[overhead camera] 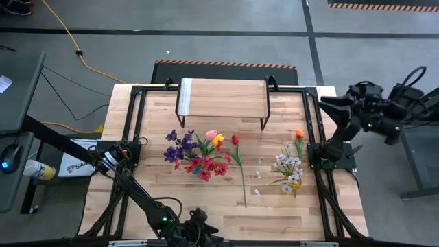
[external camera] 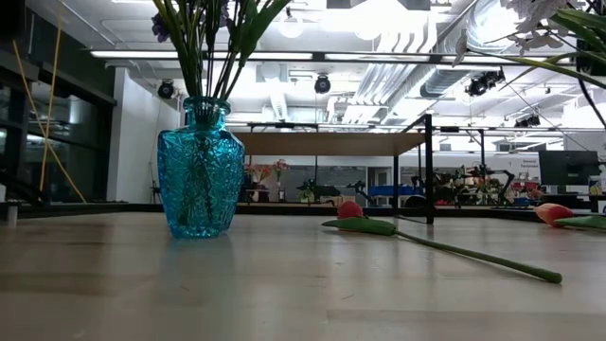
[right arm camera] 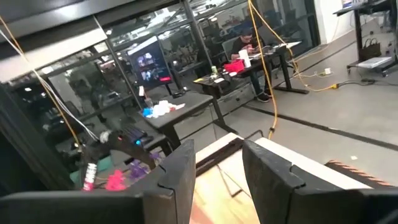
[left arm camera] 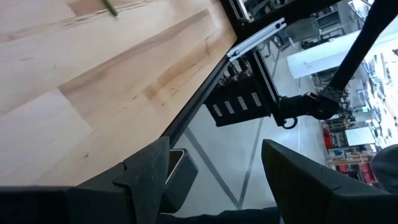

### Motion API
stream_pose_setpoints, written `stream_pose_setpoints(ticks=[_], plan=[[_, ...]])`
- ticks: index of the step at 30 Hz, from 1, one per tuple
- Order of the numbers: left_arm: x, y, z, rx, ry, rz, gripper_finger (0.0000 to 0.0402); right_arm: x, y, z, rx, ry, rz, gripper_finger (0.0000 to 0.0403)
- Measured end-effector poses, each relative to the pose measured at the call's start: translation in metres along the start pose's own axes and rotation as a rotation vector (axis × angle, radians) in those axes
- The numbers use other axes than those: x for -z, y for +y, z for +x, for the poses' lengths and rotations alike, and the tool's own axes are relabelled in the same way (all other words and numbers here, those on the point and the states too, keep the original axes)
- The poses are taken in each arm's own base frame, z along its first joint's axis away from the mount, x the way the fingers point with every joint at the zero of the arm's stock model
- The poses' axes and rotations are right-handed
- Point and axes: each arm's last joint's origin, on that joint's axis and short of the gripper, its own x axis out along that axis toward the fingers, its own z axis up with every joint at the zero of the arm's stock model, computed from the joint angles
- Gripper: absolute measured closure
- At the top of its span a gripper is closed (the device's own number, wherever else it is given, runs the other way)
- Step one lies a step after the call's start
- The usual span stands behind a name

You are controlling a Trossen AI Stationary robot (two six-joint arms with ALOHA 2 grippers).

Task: Pick and place flowers into a vace then onto a shelf
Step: Put the red flower into the yellow vase

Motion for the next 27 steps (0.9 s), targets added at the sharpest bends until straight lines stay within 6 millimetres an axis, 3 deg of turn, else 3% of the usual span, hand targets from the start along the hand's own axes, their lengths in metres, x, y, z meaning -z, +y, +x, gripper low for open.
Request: stream_pose_setpoints(ticks=[6,16,27], plan=[[0.0,0.0,0.0,-0.001,0.001,0.001,0.0115,-0.009,0.014,0.002,0.018,-0.01,-0.03,0.0279],[0.001,0.0,0.0,0.002,0.048,-0.004,0.0115,0.008,0.044,0.008,0.057,-0.03,-0.114,0.0279],[0.001,0.0,0.0,0.002,0.048,-0.022,0.0115,0.033,0.09,0.016,-0.247,-0.223,-0.181,0.0279]])
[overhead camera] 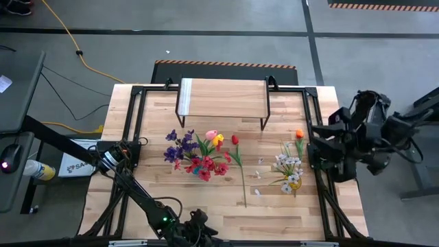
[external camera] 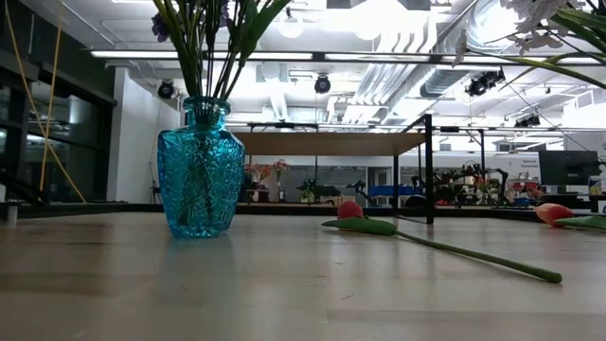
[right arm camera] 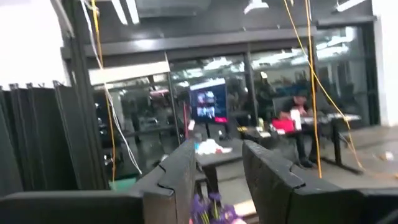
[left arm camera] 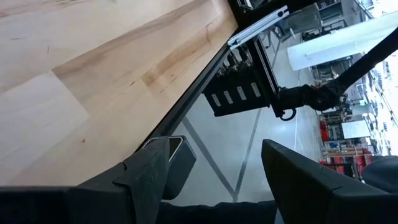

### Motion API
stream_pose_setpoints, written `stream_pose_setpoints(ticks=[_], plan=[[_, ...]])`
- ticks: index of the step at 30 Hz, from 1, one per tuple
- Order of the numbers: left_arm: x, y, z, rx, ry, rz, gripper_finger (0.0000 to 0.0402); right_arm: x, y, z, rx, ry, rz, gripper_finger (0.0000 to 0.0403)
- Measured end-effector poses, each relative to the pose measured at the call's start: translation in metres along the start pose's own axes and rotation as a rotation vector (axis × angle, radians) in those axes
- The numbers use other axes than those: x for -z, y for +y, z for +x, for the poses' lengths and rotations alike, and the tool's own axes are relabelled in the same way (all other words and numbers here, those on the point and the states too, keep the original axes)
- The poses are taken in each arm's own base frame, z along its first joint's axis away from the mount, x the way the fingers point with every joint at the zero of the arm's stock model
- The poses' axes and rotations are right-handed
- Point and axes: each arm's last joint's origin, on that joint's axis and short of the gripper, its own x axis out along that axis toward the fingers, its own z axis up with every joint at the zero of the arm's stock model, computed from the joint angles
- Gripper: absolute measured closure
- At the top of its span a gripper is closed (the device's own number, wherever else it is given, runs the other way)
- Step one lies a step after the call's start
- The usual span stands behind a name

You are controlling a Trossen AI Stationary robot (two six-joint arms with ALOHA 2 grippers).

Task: Pick and place flowers into a vace then onto a shelf
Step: Put the red flower into the yellow vase

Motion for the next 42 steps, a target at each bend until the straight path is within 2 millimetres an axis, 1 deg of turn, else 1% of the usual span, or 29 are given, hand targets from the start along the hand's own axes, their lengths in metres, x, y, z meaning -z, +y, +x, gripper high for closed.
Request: stream_pose_setpoints(ticks=[2,5,9,13,16,18,20,22,26,30,33,37,40,42], plan=[[0.0,0.0,0.0,0.0,0.0,0.0,0.0115,-0.002,0.006,0.006,-0.015,-0.02,-0.025,0.0279],[0.0,0.0,0.0,0.0,0.0,0.0,0.0114,-0.007,0.014,0.02,-0.006,-0.022,-0.133,0.0279],[0.0,0.0,0.0,0.0,0.0,0.0,0.0114,-0.03,0.017,0.041,0.04,0.002,-0.263,0.0279],[0.0,0.0,0.0,0.0,0.0,0.0,0.0114,-0.05,0.016,0.065,0.099,0.073,-0.402,0.0279],[0.0,0.0,0.0,0.0,0.0,0.0,0.0115,-0.063,0.011,0.078,0.142,0.133,-0.455,0.0279],[0.0,0.0,0.0,0.0,0.0,0.0,0.0115,-0.073,0.004,0.085,0.161,0.166,-0.463,0.0279],[0.0,0.0,0.0,0.0,0.0,0.0,0.0115,-0.079,-0.004,0.09,0.151,0.199,-0.456,0.0279],[0.0,0.0,0.0,0.0,0.001,0.0,0.0114,-0.081,-0.012,0.096,0.111,0.245,-0.433,0.0281],[0.0,0.0,0.0,0.001,0.016,0.0,0.0114,-0.073,-0.033,0.11,-0.01,0.417,-0.356,0.0288],[0.0,0.0,0.0,0.004,0.016,-0.002,0.0115,-0.055,-0.057,0.126,-0.063,0.608,-0.252,0.0294],[0.0,-0.001,0.0,0.01,0.018,-0.006,0.0114,-0.035,-0.074,0.135,-0.056,0.756,-0.2,0.0298],[0.0,-0.001,0.0,0.01,0.018,-0.007,0.0114,-0.005,-0.095,0.147,0.022,0.95,-0.142,0.0301],[0.0,-0.001,0.0,0.01,0.018,-0.006,0.0114,0.013,-0.11,0.155,0.05,1.03,-0.116,0.03],[0.0,-0.001,0.0,0.011,0.018,-0.006,0.0115,0.025,-0.119,0.159,0.027,1.089,-0.065,0.0301]])
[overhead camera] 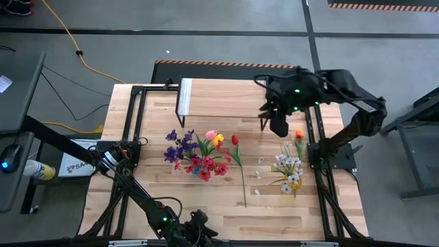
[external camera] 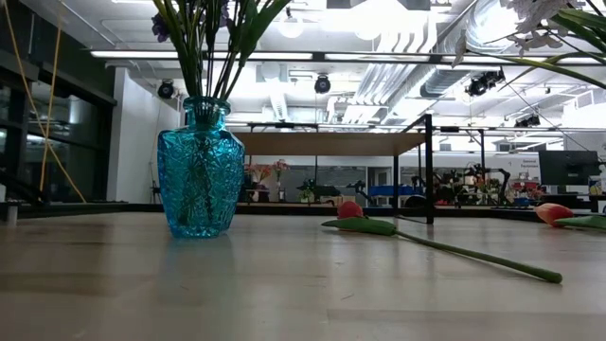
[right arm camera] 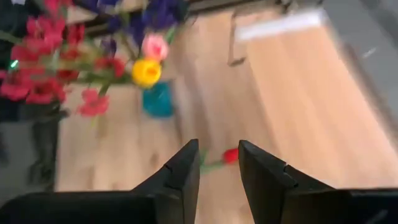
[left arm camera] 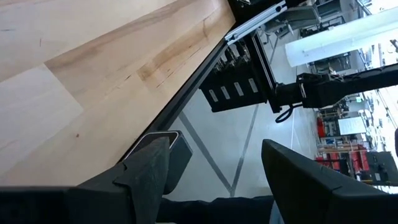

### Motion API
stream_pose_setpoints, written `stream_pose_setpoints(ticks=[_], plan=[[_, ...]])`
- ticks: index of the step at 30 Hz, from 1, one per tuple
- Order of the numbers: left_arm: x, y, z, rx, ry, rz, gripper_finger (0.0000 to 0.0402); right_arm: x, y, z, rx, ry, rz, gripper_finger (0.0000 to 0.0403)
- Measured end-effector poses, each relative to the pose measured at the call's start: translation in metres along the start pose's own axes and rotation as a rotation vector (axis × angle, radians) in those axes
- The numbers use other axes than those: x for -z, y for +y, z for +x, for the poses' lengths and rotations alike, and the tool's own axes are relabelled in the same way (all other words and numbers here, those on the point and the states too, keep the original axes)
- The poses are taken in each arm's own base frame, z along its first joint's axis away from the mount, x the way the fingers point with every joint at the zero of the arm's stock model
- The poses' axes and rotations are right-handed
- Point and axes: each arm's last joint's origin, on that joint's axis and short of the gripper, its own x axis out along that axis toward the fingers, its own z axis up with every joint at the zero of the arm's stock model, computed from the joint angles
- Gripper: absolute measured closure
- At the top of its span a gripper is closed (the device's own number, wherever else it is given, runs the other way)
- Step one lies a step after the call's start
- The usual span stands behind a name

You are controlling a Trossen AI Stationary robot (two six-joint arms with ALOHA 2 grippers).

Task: Pick and place flowers into a vace then onto a shelf
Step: Put the red flower into the yellow vase

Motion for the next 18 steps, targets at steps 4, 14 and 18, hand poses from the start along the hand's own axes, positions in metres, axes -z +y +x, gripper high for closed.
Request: stream_pose_setpoints(ticks=[4,14,18], plan=[[0.0,0.0,0.0,0.0,0.0,0.0,0.0114,0.008,-0.015,0.031,-0.097,0.108,0.045,0.0307],[0.0,0.0,0.0,0.0,-0.001,0.0,0.0114,0.043,-0.033,0.103,-0.106,0.302,0.167,0.032],[0.0,0.0,0.0,0.0,-0.001,0.0,0.0115,0.058,-0.035,0.127,-0.133,0.34,0.238,0.032]])
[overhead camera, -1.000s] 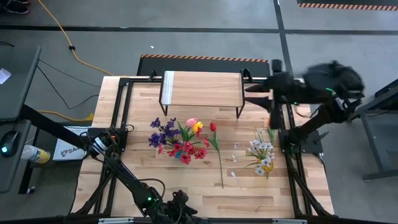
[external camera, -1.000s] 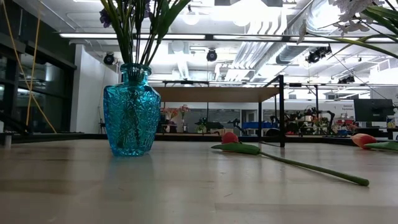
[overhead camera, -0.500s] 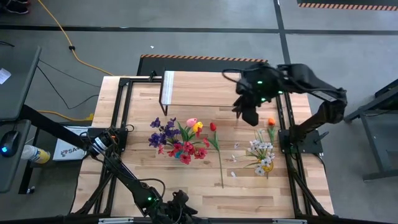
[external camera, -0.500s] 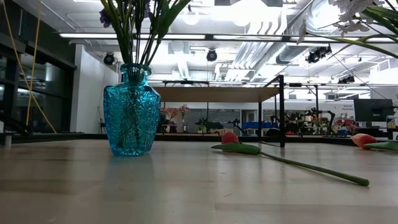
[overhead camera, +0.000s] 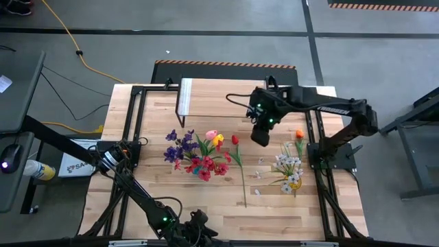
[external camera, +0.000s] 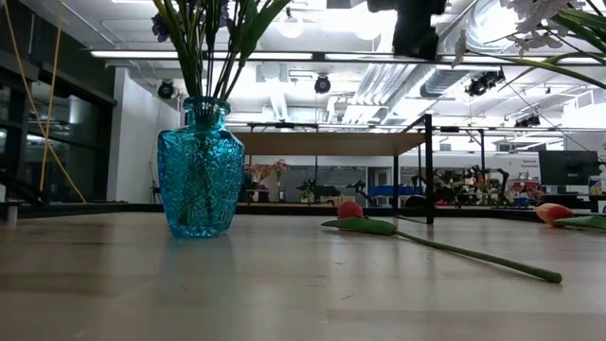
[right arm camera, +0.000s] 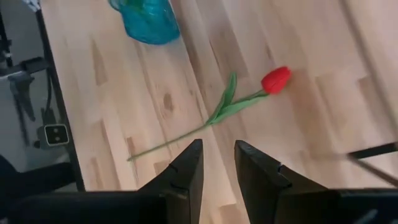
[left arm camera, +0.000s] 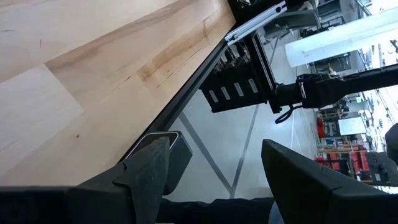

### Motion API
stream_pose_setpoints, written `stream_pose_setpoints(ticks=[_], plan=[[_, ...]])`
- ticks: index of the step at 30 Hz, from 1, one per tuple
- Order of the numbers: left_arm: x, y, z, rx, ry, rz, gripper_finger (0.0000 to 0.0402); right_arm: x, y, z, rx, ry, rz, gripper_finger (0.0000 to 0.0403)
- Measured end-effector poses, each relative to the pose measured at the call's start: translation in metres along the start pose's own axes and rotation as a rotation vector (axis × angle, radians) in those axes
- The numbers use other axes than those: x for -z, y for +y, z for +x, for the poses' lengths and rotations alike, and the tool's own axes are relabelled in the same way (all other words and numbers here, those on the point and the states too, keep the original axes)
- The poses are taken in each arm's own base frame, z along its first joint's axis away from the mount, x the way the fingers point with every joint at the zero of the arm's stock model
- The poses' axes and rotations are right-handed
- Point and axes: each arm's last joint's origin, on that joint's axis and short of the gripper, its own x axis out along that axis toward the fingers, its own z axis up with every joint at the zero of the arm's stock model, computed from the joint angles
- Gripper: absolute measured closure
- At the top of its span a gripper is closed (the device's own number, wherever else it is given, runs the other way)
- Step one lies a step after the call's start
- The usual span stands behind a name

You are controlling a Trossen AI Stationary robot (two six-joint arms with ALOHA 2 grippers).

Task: Pick and place flowers into a vace then onto a shelf
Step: Put the red flower into the yellow vase

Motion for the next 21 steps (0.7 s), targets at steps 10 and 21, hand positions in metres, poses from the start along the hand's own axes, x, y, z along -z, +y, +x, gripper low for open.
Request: stream_pose_setpoints(ticks=[10,21], plan=[[0.0,0.0,0.0,0.0,-0.002,0.0,0.0114,0.013,-0.017,0.051,-0.029,0.01,0.177,0.032],[-0.001,0.0,0.0,-0.004,-0.004,0.002,0.0114,0.014,-0.012,0.066,-0.065,-0.047,0.274,0.032]])
